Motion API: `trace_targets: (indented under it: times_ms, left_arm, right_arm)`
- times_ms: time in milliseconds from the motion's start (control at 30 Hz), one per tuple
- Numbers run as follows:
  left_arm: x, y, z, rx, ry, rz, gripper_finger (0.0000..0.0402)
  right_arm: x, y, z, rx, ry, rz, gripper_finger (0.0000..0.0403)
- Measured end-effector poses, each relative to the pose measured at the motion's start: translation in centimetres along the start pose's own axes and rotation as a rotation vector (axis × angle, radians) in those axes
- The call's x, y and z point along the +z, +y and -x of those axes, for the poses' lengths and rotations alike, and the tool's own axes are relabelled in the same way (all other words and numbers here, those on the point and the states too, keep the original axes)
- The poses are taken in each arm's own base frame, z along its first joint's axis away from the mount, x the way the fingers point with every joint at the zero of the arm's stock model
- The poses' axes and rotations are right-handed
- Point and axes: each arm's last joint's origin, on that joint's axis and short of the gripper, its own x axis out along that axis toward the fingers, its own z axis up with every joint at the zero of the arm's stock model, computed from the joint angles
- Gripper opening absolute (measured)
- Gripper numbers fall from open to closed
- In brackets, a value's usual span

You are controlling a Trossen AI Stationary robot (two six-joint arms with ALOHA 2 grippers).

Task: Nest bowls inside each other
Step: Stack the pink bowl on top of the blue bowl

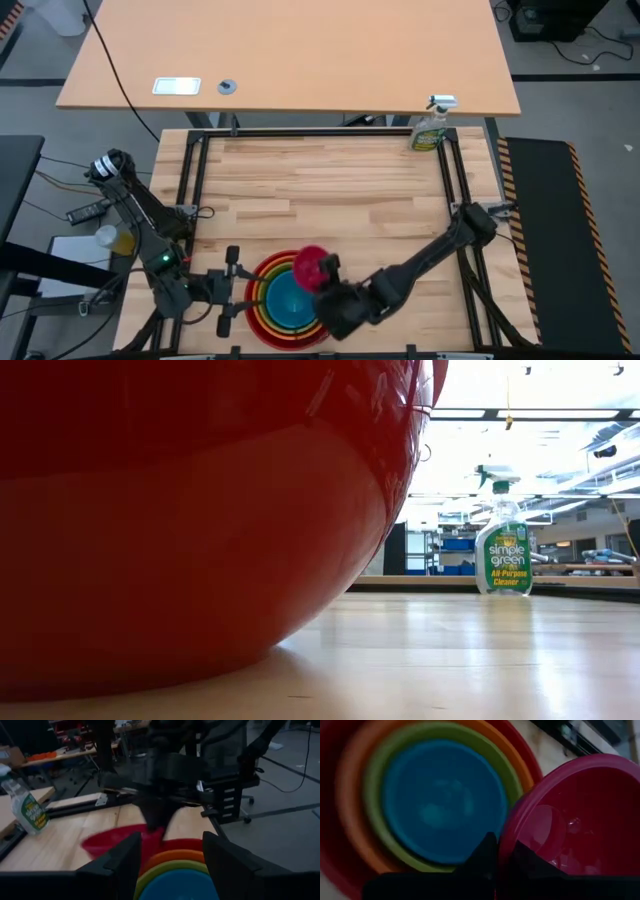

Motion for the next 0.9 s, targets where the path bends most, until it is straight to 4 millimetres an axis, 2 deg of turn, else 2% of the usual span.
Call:
trace_targets:
  times_ms: [233,400,533,700,800,900]
  left_arm:
    - [0.5,-0.1,0.9,-0.038,-0.022,-0.048,0.0213]
    - [0.9,0.0,2.0,-0.068,-0.038,-0.068,0.0213]
    - [0.9,0.1,2.1,-0.068,-0.036,-0.084,0.0213]
    - [0.8,0.5,1.6,-0.046,-0.025,-0.089,0.0213]
    - [0.7,0.5,1.6,-0.044,-0.018,-0.095,0.0213]
    - [0.7,0.5,1.6,-0.046,-0.013,-0.102,0.0213]
  right_arm:
    - [2.3,2.2,-0.1,0.114,-0.06,0.026,0.0023]
    - [2.5,4.4,-0.9,0.254,-0.092,0.062,0.0023]
    - [2.4,5.4,-2.4,0.255,-0.096,0.093,0.0024]
    - [1.5,4.7,-6.3,0.246,-0.025,0.075,0.0026]
    - [1.5,3.7,-7.2,0.254,-0.016,0.027,0.0037]
    - [1.4,2.6,-8.0,0.334,-0.001,-0.034,0.0064]
